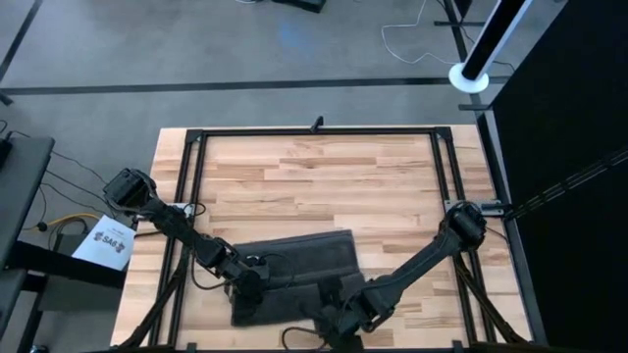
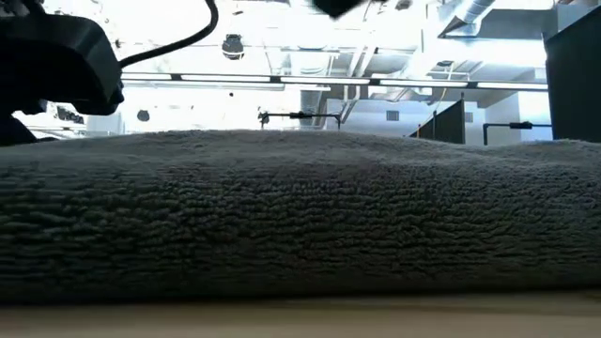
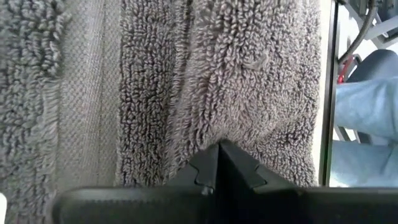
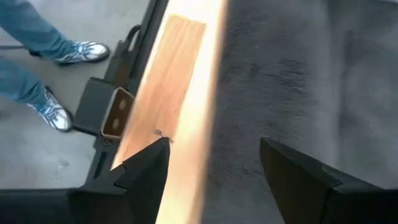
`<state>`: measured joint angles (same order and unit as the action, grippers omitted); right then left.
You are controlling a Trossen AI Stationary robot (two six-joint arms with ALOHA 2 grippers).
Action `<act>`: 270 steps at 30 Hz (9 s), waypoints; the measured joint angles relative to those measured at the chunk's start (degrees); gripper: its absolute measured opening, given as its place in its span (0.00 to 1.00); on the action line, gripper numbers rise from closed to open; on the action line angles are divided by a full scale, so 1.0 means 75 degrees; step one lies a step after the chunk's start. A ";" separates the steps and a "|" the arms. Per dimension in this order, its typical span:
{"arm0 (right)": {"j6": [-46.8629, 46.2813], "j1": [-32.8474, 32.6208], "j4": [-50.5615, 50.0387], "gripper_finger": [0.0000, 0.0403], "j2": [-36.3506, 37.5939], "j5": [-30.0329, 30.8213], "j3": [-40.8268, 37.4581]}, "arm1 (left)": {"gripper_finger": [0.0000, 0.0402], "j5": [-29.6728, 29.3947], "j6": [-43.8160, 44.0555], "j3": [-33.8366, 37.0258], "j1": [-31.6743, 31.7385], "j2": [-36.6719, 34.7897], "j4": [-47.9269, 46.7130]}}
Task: Roll towel
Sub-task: Roll the black towel
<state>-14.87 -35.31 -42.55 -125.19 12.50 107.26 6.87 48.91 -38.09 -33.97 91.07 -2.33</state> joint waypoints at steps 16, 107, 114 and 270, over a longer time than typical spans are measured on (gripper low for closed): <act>0.2214 0.0034 0.1277 0.69 -0.1165 0.2045 0.0004 | 0.00 0.0272 -0.0117 0.0000 0.0362 0.0000 -0.0422; 0.0224 0.2546 0.0526 0.05 -0.0944 -0.5096 0.0610 | 0.46 0.0010 -0.1801 0.0000 -0.1081 -0.3437 -0.1187; 0.0171 0.2862 0.0829 0.05 -0.0944 -0.5087 0.0612 | 0.61 -0.1205 -0.1542 0.0000 -0.1353 -0.2403 -0.0526; 0.3607 0.4596 -0.2719 0.06 -0.0596 -0.5526 -0.0597 | 0.04 -0.1479 0.1422 0.0347 -0.1439 -0.3418 -0.4878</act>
<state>12.18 -0.84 -62.94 -129.66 -28.94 102.78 -4.23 59.57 -35.48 -44.76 65.43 -38.91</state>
